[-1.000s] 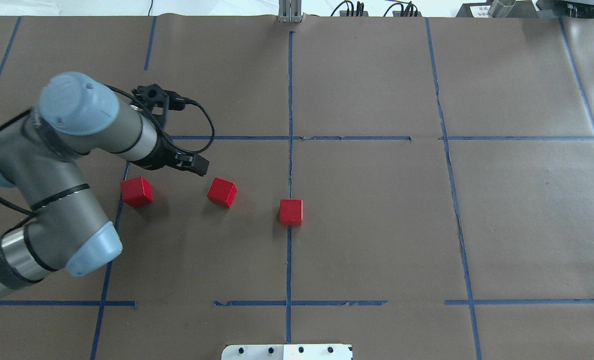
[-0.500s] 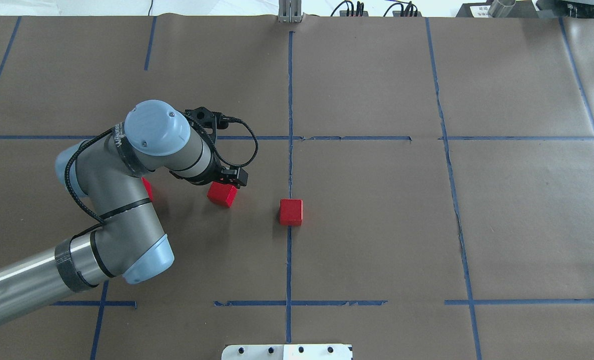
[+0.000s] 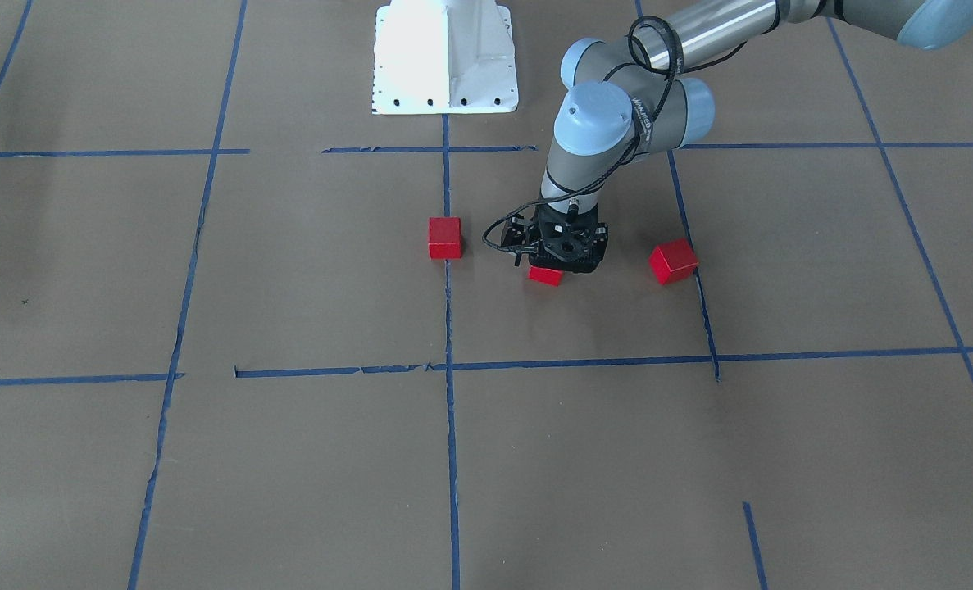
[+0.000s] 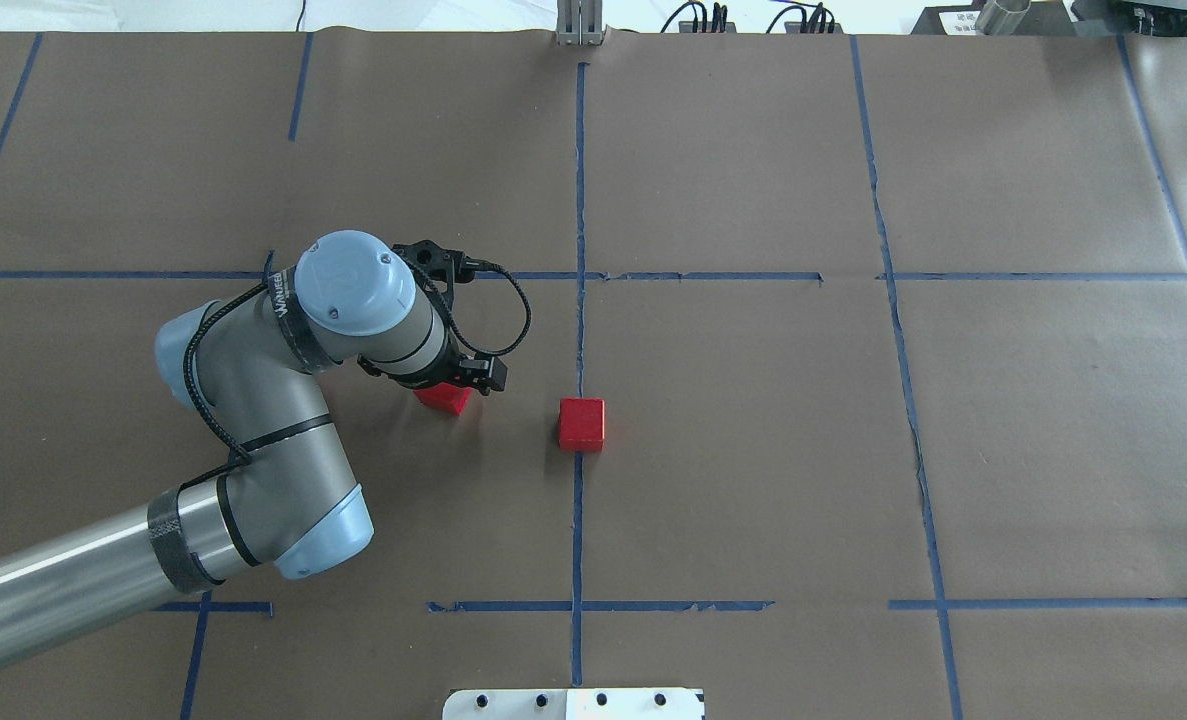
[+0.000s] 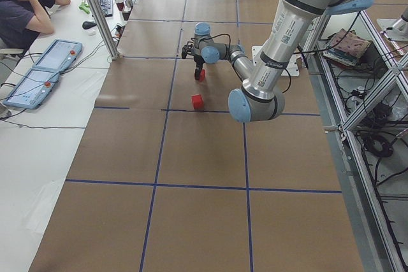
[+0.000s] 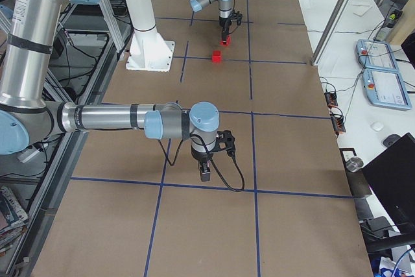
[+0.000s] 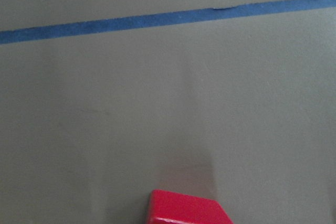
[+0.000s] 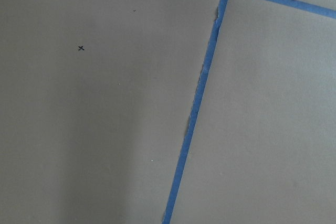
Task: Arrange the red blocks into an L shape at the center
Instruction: 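Carry the red cube with the left gripper beside the center cube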
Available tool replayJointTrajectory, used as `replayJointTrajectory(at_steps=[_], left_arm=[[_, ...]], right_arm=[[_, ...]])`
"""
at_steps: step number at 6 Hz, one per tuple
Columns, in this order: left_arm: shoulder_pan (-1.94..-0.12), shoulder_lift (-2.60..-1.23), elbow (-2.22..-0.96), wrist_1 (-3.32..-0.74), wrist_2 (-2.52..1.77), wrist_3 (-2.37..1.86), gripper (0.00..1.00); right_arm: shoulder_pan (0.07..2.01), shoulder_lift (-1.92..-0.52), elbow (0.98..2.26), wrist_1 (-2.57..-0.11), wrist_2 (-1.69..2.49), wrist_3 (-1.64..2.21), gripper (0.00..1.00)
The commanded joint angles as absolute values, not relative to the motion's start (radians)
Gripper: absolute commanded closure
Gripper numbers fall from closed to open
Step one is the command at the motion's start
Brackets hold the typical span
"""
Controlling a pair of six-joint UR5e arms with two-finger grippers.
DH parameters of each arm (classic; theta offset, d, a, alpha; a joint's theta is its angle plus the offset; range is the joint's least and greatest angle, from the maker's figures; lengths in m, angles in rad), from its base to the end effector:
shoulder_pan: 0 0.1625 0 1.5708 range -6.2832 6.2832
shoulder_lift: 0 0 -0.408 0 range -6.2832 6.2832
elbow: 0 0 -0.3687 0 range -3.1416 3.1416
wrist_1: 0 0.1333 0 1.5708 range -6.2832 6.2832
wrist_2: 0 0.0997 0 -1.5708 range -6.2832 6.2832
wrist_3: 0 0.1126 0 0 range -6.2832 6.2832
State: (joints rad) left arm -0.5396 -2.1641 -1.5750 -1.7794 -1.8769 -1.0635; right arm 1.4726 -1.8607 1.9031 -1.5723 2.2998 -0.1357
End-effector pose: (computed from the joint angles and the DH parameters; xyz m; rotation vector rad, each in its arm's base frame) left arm 0.5318 -0.4343 0.2957 0.1491 0.8369 0.0930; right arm 0.0232 -0.3588 0.6177 0.0529 -0.7299 -0.2383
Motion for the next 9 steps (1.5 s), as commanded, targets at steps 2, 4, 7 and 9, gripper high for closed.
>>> replayJointTrajectory(at_steps=[2, 4, 7, 9], left_arm=[[-0.537, -2.169, -1.568, -1.781, -1.876, -1.055, 0.62], [-0.56, -2.245, -1.531, -1.767, -1.876, -1.191, 0.92], [-0.555, -2.517, -1.254, -1.767, -1.876, -1.284, 0.92], [-0.522, -2.52, -1.25, -1.747, -1.875, -1.292, 0.92]], right_arm=[[1.473, -1.858, 1.898, -1.572, 2.301, -0.135, 0.0], [1.473, -1.856, 1.887, -1.571, 2.307, -0.137, 0.0], [1.473, -1.853, 1.878, -1.571, 2.309, -0.138, 0.0], [1.473, -1.848, 1.864, -1.568, 2.309, -0.138, 0.0]])
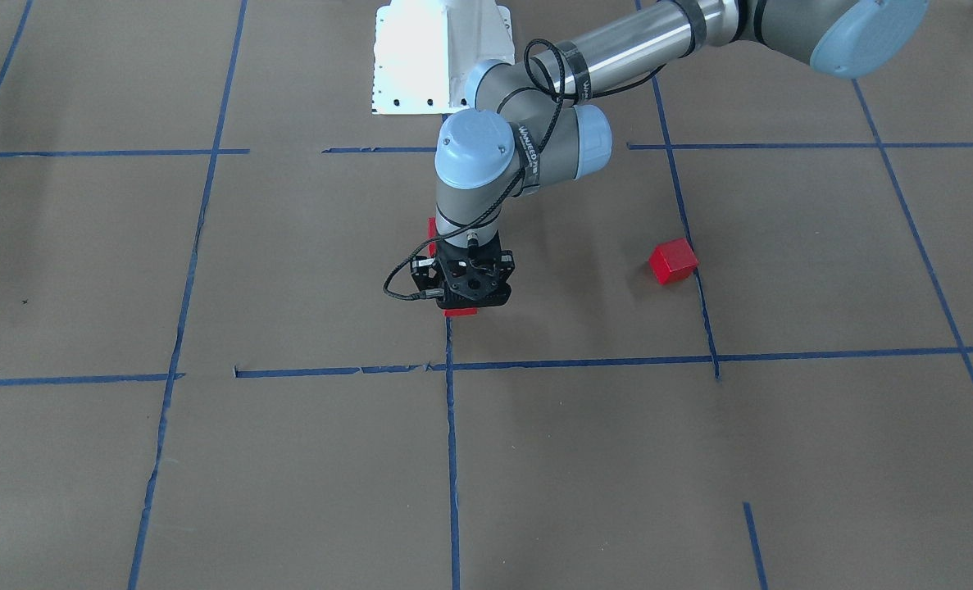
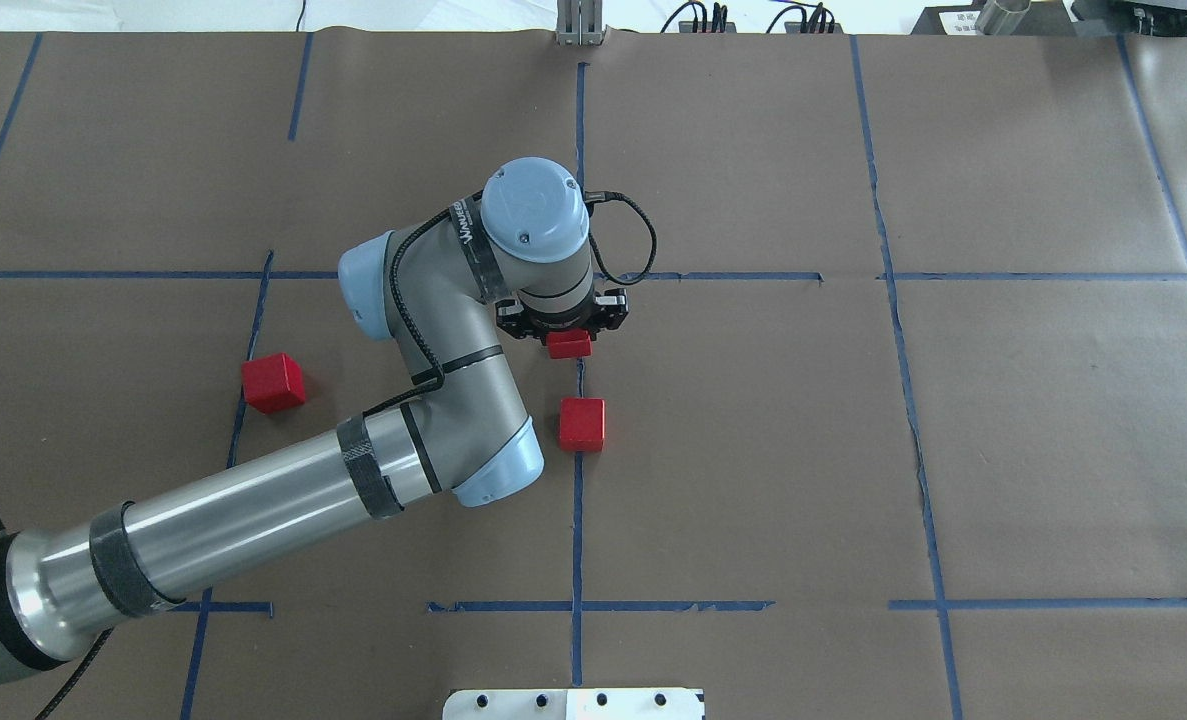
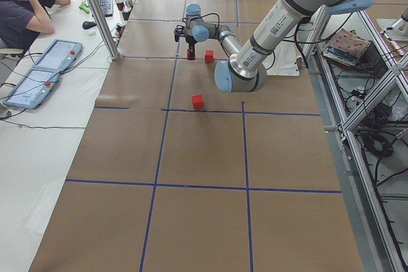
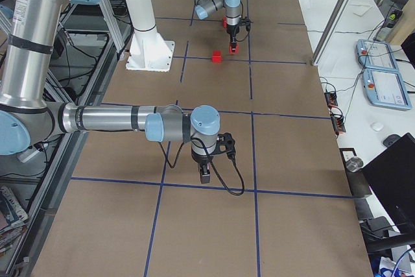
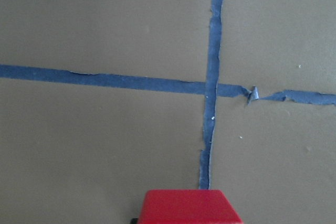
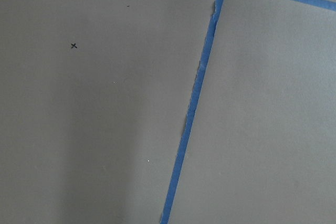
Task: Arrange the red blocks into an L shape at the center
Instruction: 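Carry the red cube with the left gripper beside the center cube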
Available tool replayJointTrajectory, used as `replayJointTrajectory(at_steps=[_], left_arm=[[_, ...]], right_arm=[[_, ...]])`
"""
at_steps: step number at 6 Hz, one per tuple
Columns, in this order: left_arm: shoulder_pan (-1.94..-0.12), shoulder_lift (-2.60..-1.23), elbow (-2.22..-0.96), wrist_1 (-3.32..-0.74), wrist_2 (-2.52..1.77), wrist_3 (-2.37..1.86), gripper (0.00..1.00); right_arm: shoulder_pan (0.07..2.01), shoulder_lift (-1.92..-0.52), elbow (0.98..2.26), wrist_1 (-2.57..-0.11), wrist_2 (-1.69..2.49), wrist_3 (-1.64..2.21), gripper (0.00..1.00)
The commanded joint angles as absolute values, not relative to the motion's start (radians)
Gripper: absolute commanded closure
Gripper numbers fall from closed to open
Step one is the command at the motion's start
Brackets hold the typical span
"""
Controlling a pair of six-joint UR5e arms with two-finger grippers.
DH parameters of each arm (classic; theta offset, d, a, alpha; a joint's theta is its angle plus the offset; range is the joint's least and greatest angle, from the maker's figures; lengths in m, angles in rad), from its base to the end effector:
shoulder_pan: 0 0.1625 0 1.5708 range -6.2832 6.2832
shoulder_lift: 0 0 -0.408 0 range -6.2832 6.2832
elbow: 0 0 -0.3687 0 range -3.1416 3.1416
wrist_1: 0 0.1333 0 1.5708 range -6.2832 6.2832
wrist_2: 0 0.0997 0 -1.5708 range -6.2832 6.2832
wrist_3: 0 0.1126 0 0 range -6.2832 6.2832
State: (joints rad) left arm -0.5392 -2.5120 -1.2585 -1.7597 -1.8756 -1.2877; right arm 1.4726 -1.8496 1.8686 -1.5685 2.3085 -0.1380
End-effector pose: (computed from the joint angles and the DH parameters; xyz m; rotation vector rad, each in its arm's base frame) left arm 0.6135 -0.4830 0.1865 0.0606 0.8586 -0.1155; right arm 0.0222 -0.3617 0.6289 0.0351 -0.7389 -0.2332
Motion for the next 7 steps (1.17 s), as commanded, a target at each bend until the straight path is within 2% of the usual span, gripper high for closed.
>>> replayJointTrajectory(at_steps=[1, 7], left_arm=[[-0.515, -2.532, -1.252, -1.689, -1.873, -1.29, 0.92], [-0.495, -2.537, -1.255, -1.664, -1.879, -1.255, 0.92]], right_arm=[[1.473, -1.847, 1.861, -1.568, 2.309, -0.138, 0.01], [1.473, -1.848, 1.861, -1.568, 2.309, -0.138, 0.0]])
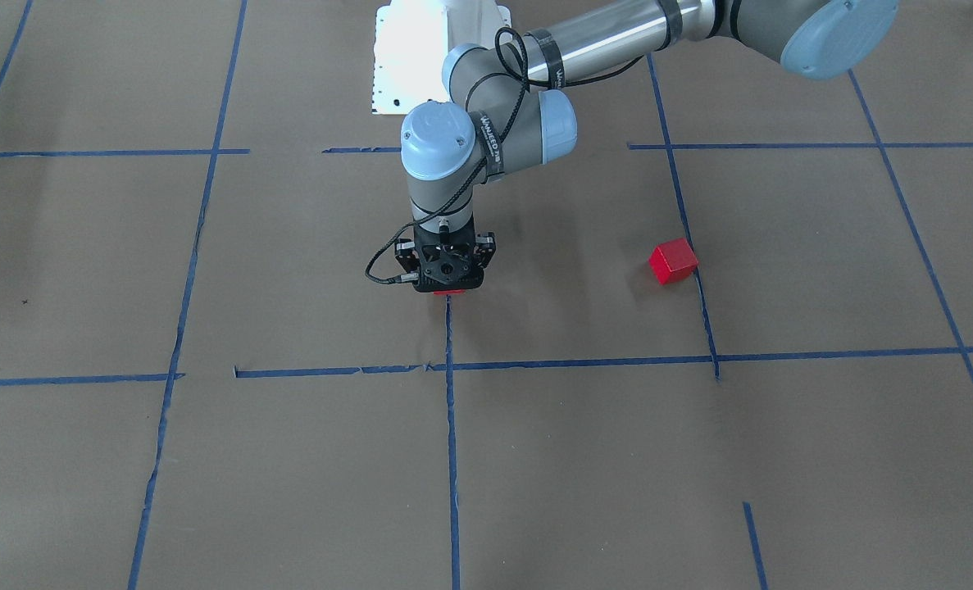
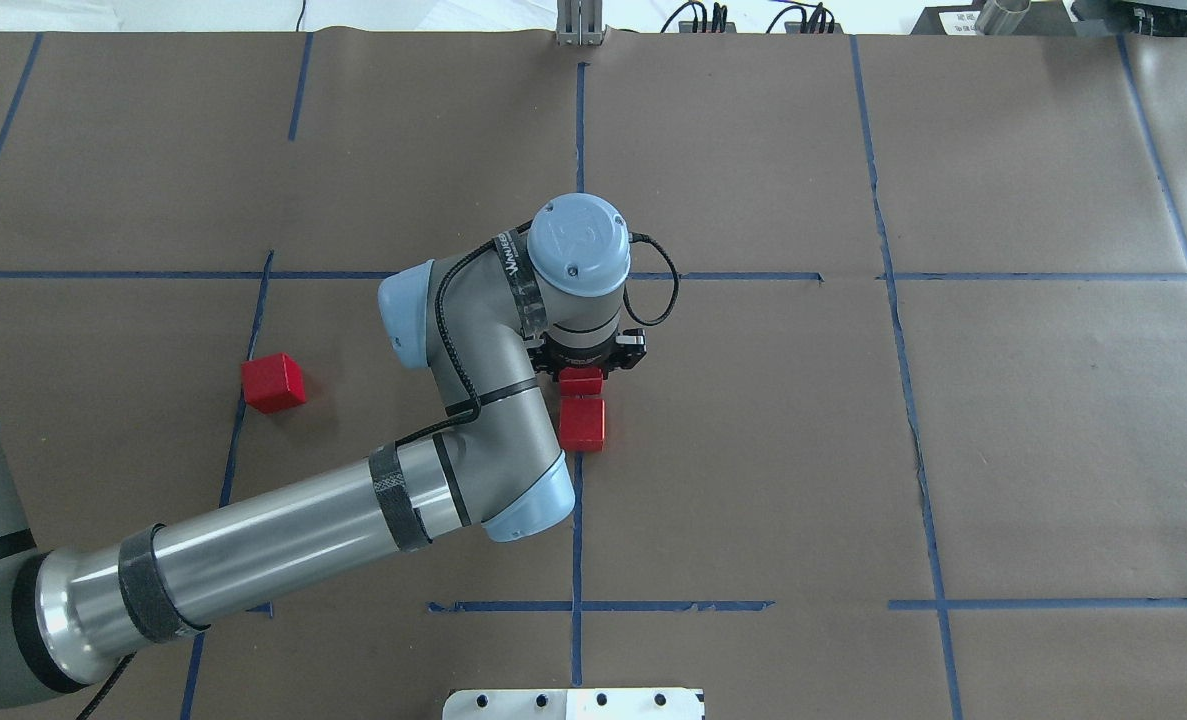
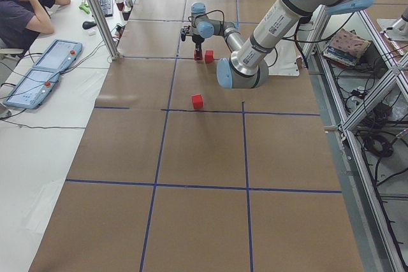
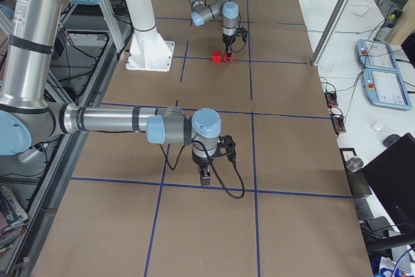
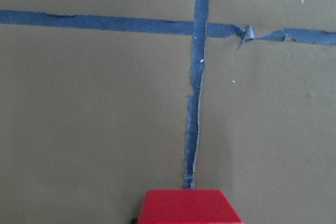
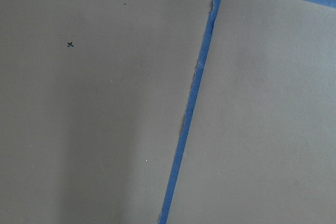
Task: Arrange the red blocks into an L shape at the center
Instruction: 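Lower the cube against the center cube's far side and release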
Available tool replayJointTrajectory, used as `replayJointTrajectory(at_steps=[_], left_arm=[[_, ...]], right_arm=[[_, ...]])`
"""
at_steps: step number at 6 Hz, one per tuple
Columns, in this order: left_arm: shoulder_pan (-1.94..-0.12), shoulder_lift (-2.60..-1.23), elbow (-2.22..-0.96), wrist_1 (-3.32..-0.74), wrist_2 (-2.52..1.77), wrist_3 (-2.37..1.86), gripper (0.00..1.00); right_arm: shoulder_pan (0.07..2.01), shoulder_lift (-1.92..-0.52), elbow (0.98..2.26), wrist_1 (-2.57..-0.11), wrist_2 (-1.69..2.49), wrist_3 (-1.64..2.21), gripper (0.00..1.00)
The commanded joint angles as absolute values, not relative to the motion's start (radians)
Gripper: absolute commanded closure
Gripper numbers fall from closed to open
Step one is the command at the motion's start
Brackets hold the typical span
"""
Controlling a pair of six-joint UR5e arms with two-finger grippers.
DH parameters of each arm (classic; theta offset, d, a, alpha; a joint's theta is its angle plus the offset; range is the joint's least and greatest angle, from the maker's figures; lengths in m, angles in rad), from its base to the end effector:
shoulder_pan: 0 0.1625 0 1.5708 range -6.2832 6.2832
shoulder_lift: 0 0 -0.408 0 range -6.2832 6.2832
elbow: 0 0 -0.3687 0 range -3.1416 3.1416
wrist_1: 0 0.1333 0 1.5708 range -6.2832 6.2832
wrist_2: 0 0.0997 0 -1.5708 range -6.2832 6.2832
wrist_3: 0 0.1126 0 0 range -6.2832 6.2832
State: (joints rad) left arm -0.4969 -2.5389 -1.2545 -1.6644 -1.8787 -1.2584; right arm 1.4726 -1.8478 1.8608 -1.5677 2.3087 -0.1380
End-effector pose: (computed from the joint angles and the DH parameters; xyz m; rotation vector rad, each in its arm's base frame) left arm 0.6342 -0.4568 0.1813 0.0213 0.7949 -0.0599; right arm 0.0222 -0.3620 0.6318 0.0301 -0.7392 -0.2313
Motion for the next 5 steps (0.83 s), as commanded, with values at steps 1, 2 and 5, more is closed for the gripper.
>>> replayJointTrajectory(at_steps=[1, 2, 5], left_arm=[[-0.494, -2.537, -1.255, -1.664, -1.879, -1.255, 0.92], [-0.494, -2.536, -1.255, -1.666, -1.881, -1.255, 0.92], [-0.477, -2.534, -1.255, -1.666, -1.881, -1.256, 0.9]], right_arm=[[1.473, -1.848, 1.862, -1.568, 2.309, -0.138, 0.01], [1.473, -1.848, 1.862, -1.568, 2.309, -0.138, 0.0], [1.473, -1.847, 1.861, -1.568, 2.309, -0.138, 0.0]])
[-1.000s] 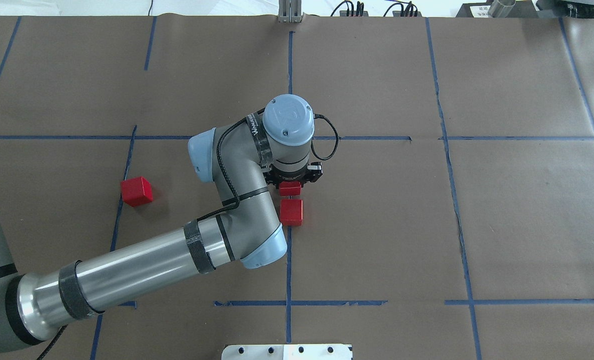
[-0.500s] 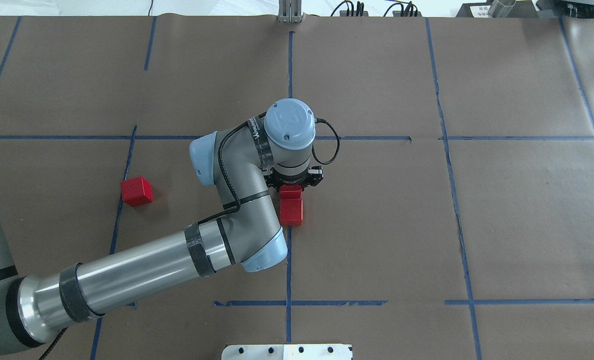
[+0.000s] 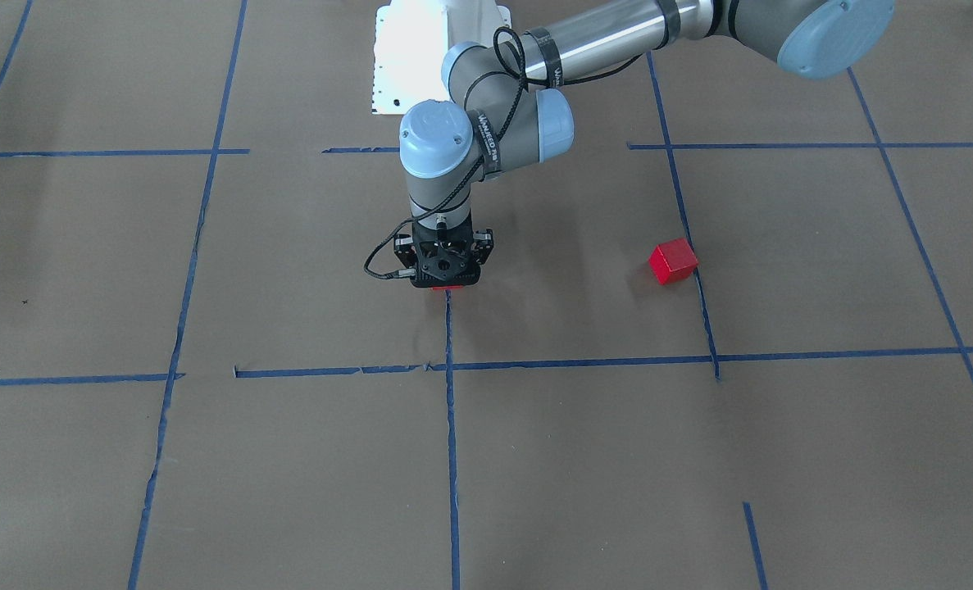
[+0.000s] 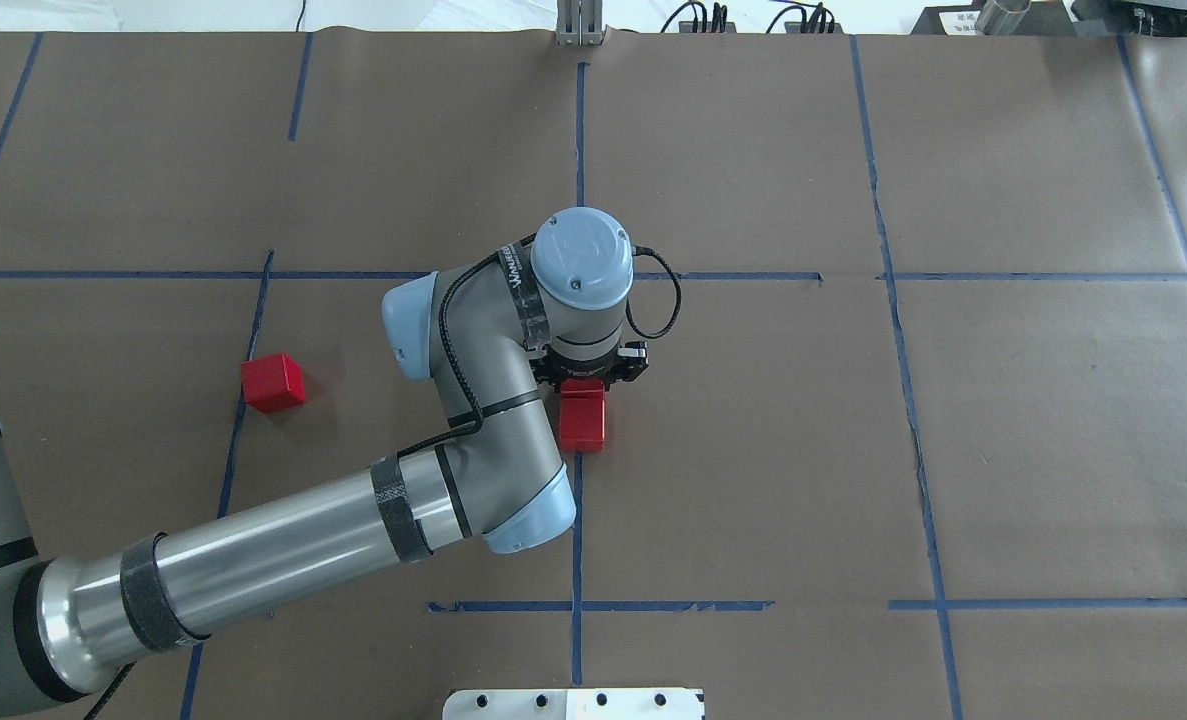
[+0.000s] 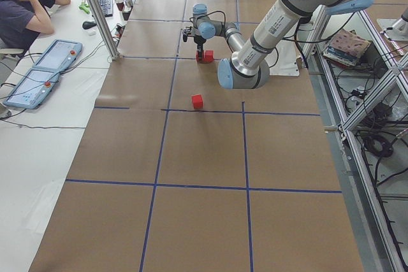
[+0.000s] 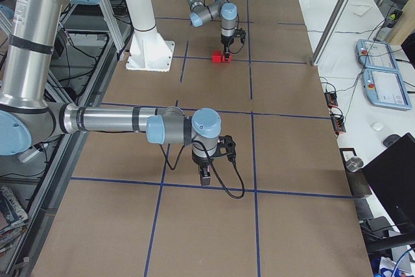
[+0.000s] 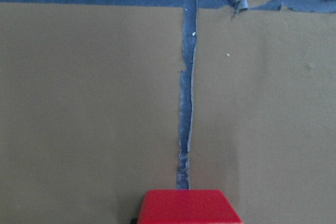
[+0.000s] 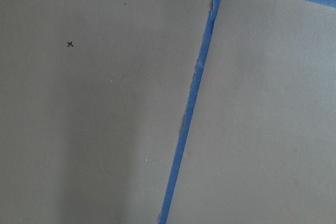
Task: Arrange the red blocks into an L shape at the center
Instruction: 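Lower the cube against the center cube's far side and release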
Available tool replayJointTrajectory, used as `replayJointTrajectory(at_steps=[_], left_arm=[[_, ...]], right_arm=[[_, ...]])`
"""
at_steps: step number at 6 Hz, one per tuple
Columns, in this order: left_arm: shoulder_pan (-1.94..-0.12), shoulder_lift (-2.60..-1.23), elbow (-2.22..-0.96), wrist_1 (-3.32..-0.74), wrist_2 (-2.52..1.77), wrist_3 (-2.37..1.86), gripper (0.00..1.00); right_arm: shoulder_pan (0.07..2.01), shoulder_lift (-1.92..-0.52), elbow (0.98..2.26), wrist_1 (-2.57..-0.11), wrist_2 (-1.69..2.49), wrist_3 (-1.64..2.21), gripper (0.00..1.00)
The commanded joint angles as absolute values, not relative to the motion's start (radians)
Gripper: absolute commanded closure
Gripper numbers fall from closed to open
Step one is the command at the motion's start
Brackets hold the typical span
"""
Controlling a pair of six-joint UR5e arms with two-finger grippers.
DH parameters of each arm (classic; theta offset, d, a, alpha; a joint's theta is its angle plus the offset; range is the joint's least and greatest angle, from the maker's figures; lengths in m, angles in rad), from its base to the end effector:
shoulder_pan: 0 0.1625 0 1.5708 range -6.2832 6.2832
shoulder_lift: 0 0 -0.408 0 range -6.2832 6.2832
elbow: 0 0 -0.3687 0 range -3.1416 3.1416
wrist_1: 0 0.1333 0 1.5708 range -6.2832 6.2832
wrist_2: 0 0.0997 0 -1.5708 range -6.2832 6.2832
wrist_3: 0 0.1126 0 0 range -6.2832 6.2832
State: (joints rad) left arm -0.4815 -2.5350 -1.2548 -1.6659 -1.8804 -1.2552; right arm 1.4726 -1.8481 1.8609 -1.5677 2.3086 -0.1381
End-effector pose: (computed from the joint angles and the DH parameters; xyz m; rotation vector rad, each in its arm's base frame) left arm 0.6411 -0.4467 0.1840 0.0141 0.7936 -0.0420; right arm 0.0222 -0.3619 0.6319 0.0300 -0.7391 -0.2313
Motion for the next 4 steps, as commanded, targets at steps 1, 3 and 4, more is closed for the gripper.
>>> replayJointTrajectory(at_steps=[1, 3, 4], left_arm=[[-0.476, -2.533, -1.255, -1.666, -1.881, -1.255, 0.89], [-0.476, -2.531, -1.255, -1.667, -1.882, -1.255, 0.87], [-0.476, -2.531, -1.256, -1.667, -1.882, -1.255, 0.85]], right_arm=[[1.473, -1.848, 1.861, -1.566, 2.309, -0.138, 0.0], [1.473, -1.848, 1.861, -1.568, 2.309, -0.138, 0.01], [1.473, -1.847, 1.861, -1.568, 2.309, -0.138, 0.01]])
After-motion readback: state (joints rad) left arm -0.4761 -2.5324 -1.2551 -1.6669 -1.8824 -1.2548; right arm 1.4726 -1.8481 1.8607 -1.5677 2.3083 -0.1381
